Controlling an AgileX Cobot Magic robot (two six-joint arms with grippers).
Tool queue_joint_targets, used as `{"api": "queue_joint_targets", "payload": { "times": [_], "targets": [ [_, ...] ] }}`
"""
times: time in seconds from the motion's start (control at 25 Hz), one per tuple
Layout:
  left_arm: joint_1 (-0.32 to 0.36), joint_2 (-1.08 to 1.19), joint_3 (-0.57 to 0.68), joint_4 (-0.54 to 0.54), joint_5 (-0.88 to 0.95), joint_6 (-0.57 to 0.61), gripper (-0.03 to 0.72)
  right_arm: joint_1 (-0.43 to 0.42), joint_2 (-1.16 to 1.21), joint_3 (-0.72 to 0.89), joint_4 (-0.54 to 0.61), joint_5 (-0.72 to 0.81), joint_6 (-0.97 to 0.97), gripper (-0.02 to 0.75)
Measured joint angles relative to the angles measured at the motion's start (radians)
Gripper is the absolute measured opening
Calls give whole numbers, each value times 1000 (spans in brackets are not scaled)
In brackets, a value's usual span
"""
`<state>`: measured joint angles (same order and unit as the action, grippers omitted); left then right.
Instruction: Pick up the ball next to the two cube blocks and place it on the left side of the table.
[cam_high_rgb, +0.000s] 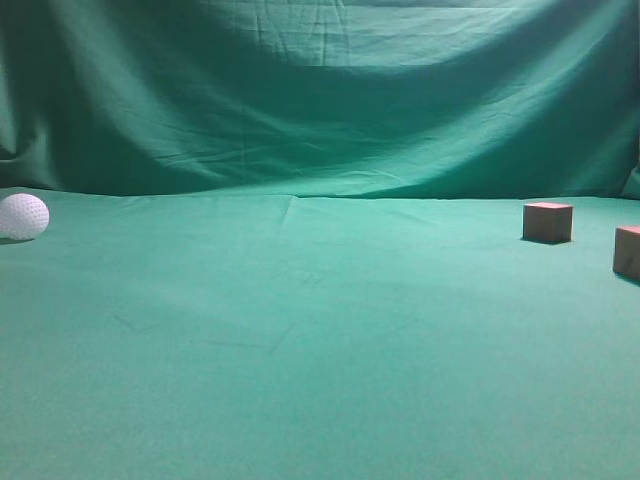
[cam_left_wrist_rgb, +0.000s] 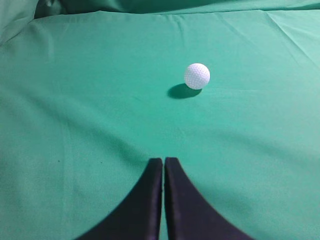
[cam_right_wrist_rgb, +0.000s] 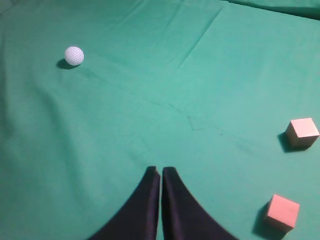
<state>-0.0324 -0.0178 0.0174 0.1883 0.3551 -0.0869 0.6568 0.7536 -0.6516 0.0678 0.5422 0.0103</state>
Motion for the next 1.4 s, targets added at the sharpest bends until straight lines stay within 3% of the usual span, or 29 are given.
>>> {"api": "queue_joint_targets", "payload": {
  "times": [0.24,0.6,0.8,1.04,1.4],
  "targets": [
    [0,0,0,0,0,0,0,-44,-161,108,-133,-11,71,0],
    [0,0,0,0,0,0,0,-363,-490,425,-169,-160,95,0],
    [0,0,0,0,0,0,0,-474,-660,591,-173,-183,95,0],
    [0,0,0,0,0,0,0,-530,-763,677,-174,-183,95,0],
    [0,0,0,0,0,0,0,-533,-764,677,-175,-146,95,0]
  ]
}}
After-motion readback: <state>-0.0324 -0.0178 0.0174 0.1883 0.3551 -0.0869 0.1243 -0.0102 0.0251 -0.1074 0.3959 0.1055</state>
